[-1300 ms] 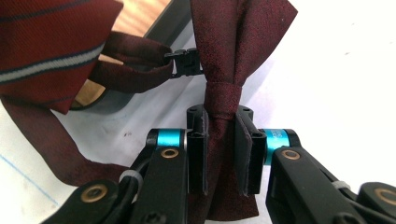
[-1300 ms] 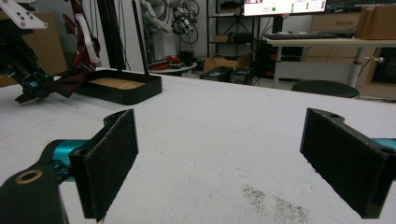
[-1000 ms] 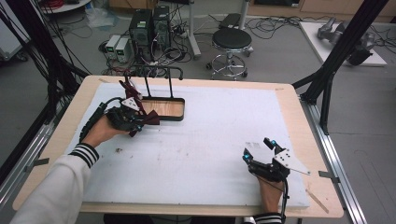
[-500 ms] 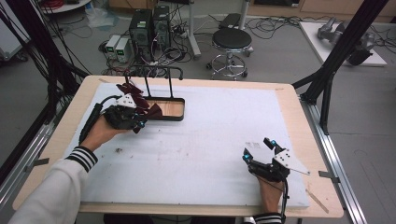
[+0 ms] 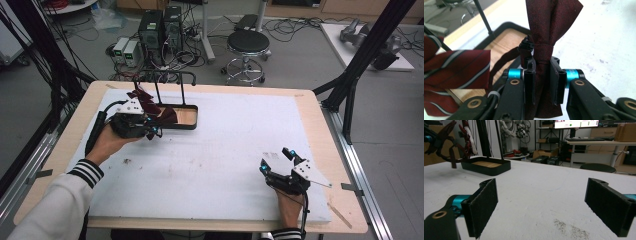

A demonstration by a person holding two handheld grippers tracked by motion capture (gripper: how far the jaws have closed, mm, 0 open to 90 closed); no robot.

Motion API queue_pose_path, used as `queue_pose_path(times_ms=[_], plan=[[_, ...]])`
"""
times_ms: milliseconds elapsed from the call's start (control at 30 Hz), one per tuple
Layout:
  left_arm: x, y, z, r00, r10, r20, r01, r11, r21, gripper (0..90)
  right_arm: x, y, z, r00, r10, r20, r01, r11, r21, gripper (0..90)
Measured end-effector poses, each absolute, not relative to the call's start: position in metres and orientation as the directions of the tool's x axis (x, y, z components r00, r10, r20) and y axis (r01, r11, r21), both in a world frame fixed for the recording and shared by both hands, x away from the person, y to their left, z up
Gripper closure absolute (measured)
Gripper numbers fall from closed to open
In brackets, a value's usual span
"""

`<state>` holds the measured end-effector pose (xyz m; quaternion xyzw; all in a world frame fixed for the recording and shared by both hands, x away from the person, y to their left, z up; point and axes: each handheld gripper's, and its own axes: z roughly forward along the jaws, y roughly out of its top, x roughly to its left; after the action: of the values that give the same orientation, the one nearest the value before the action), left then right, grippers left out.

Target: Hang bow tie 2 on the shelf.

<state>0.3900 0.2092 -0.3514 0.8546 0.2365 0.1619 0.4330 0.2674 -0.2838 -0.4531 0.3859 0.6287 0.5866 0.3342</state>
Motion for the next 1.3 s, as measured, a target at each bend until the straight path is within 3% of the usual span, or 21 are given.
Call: queue_pose_path(times_ms=[1300], plan=[[0.393,0.191,-0.297,0.826,0.558,0.084,0.165,-0.380,0.910,76.8,0.267,-0.284,-0.453,-0.479,0.877,0.042,0.099,0.006,0.995,10.5]])
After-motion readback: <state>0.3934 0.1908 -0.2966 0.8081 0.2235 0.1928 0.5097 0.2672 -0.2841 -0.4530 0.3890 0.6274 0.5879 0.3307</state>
